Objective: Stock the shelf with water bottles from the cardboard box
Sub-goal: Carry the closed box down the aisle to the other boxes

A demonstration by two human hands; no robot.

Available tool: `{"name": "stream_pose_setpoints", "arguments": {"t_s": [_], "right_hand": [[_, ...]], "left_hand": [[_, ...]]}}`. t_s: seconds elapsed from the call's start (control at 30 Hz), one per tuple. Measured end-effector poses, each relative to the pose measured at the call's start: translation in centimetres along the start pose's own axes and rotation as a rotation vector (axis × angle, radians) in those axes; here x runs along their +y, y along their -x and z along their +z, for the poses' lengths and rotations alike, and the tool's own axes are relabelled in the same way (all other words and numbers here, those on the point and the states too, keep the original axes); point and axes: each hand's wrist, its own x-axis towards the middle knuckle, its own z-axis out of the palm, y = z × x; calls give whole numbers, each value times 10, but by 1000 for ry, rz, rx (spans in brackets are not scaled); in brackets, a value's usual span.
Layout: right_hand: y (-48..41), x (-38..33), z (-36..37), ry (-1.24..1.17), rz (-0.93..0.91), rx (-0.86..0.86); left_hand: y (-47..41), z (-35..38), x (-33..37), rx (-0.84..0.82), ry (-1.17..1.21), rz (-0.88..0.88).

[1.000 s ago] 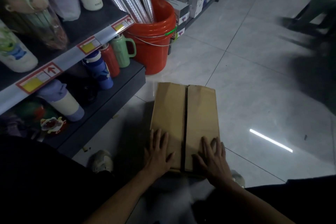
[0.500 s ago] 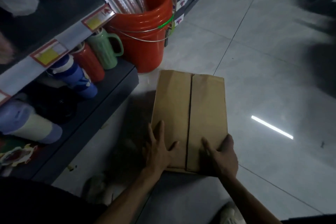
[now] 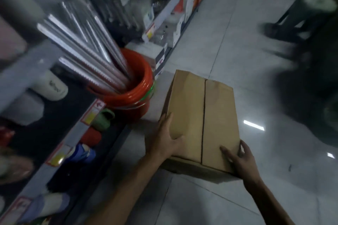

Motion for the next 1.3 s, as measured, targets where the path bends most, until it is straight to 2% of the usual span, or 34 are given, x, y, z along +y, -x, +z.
{"name": "stream_pose_setpoints", "arguments": {"t_s": [0.3, 0.47, 0.63, 0.77, 0.93, 1.3], "right_hand": [[127, -284, -217, -60, -183, 5], [184, -433, -329, -113, -349, 101], [199, -537, -399, -29, -554, 223], [195, -598, -422, 7, -664, 282], [146, -658, -429, -8, -691, 321], [-27, -826, -428, 11, -692, 364]], "left_hand": [[30, -200, 292, 54, 57, 142], [33, -302, 449, 28, 95, 255], [18, -375, 566, 97, 59, 377], [-12, -414, 620, 180, 84, 442], [-79, -438, 653, 229, 140, 484], [-315, -510, 728, 164, 282, 551]]}}
